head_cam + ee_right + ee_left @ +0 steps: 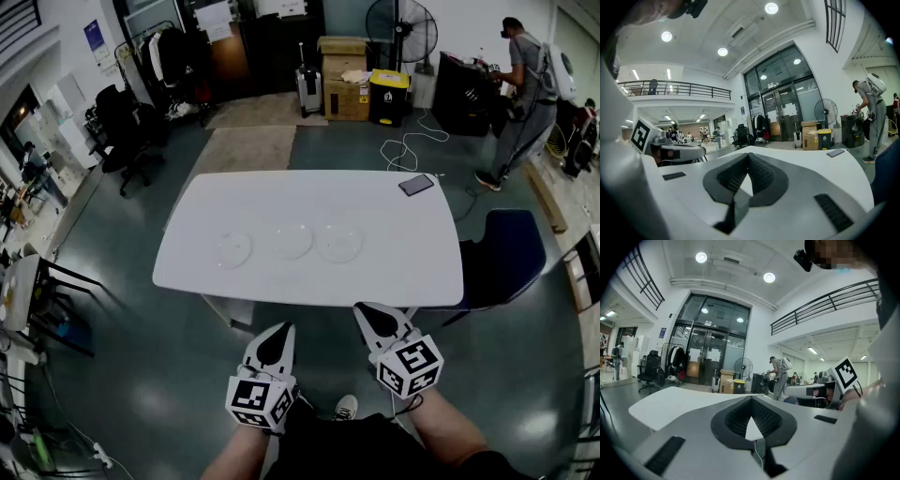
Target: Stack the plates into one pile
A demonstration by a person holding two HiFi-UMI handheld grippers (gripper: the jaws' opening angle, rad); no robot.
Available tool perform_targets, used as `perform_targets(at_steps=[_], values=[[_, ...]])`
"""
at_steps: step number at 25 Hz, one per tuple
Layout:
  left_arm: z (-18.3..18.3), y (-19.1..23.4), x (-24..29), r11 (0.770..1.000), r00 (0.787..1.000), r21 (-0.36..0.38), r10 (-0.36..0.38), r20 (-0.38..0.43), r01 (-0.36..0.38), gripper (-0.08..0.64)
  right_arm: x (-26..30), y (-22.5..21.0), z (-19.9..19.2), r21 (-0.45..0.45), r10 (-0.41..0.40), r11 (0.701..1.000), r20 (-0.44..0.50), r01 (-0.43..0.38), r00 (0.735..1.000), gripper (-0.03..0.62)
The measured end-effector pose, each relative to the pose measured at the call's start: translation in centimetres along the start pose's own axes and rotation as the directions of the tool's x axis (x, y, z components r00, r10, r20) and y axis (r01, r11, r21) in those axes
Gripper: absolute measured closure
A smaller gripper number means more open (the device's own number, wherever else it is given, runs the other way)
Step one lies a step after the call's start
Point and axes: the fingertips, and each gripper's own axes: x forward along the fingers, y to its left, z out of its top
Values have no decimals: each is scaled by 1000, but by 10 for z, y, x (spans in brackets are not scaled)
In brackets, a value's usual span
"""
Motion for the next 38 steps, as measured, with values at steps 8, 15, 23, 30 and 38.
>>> perform_targets(at_steps=[8,15,23,30,38], values=[[5,-2,2,1000,1000,12,9,17,-10,543,-2,-3,6,9,7,1000,31,-8,999,575],[16,0,4,999,999,27,28,39,-29,543,-4,-8,16,-6,23,1000,58,-22,998,574],[22,14,15,997,997,48,49,57,-52,441,7,-13,24,-27,39,999,90,-37,995,439],[23,33,32,997,997,51,48,55,-51,376,27,-22,28,-38,21,999,89,-18,996,414],[25,68,55,999,999,42,16,40,-18,354,64,-28,33,-28,-23,999,78,25,997,411]])
